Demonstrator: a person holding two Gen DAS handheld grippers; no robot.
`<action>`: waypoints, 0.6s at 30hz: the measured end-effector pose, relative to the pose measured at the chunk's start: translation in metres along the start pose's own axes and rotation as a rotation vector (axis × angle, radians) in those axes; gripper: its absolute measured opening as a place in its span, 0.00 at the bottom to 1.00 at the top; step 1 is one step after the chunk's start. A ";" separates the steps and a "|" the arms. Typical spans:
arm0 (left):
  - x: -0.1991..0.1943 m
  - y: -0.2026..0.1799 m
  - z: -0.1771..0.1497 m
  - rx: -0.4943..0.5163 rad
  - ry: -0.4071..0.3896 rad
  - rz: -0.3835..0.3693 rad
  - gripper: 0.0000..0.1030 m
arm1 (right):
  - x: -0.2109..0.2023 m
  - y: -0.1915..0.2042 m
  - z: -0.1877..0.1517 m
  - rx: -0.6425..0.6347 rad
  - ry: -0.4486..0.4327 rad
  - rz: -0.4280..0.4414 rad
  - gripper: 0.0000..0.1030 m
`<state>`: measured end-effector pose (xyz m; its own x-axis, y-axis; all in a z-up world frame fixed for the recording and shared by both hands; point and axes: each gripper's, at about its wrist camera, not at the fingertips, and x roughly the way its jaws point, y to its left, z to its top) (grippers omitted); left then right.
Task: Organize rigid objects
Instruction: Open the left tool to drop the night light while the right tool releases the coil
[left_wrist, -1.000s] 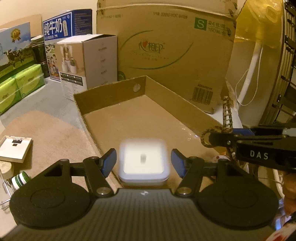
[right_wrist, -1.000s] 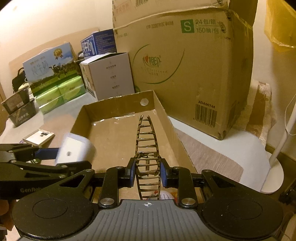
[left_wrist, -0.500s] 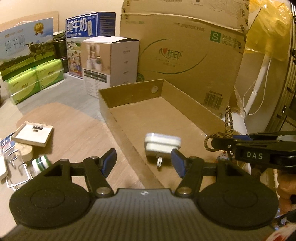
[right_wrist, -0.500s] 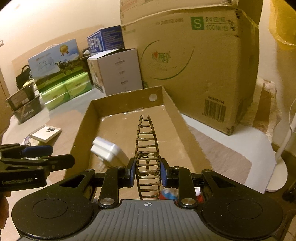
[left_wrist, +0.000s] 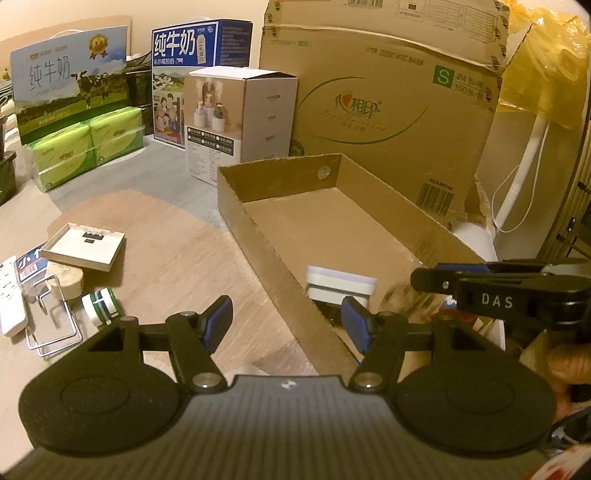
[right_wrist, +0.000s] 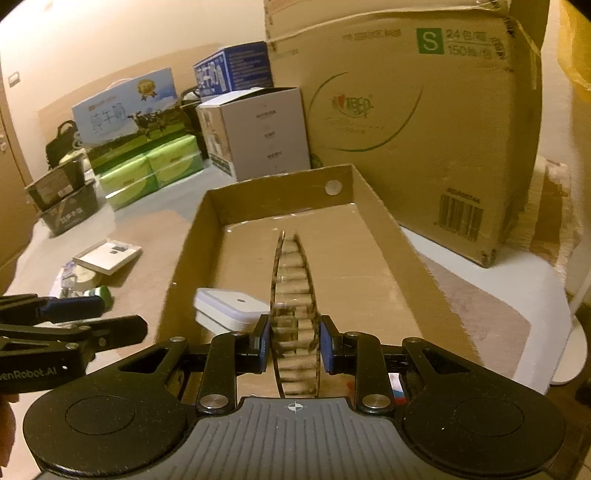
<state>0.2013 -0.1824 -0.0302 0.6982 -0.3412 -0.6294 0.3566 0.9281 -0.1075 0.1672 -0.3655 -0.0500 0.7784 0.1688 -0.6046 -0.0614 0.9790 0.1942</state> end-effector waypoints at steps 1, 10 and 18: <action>-0.001 0.001 -0.001 0.000 0.001 0.002 0.60 | -0.001 0.002 0.000 -0.005 -0.004 0.004 0.27; -0.018 0.009 -0.013 -0.025 0.000 0.015 0.60 | -0.020 0.000 -0.001 0.025 -0.027 -0.027 0.28; -0.046 0.022 -0.027 -0.044 -0.005 0.044 0.60 | -0.047 0.012 -0.018 0.058 -0.028 -0.034 0.29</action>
<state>0.1605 -0.1427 -0.0242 0.7157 -0.3002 -0.6306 0.2978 0.9479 -0.1133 0.1187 -0.3599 -0.0330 0.7969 0.1317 -0.5896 0.0009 0.9757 0.2193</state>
